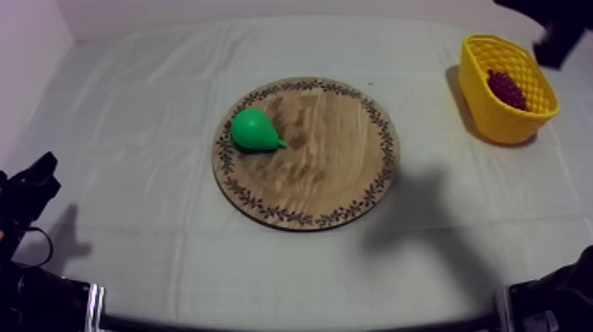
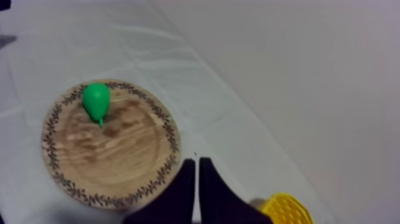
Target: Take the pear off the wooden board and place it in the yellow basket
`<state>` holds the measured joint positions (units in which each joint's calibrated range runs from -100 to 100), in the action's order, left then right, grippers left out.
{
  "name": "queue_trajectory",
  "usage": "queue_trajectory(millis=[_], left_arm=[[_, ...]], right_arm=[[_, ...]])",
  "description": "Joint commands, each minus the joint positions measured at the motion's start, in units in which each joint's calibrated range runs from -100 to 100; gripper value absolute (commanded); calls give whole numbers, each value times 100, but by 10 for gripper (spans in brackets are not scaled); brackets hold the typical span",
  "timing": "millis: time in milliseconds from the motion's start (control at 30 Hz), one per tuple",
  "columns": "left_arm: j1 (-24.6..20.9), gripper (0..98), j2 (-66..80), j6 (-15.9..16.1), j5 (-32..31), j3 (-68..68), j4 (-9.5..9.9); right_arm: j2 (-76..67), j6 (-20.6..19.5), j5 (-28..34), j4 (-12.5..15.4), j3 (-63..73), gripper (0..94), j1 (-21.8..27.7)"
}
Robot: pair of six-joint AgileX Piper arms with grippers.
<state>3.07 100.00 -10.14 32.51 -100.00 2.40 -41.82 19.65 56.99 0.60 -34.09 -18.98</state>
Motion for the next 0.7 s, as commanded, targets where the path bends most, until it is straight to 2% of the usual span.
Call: queue_trajectory(millis=[0,667], left_arm=[[1,1,0,1,-1,0,2],[1,1,0,1,-1,0,2]], right_arm=[[822,-90,212,-65,961,2,-218],[4468,-220,2240,-366,4770,3,-1074]])
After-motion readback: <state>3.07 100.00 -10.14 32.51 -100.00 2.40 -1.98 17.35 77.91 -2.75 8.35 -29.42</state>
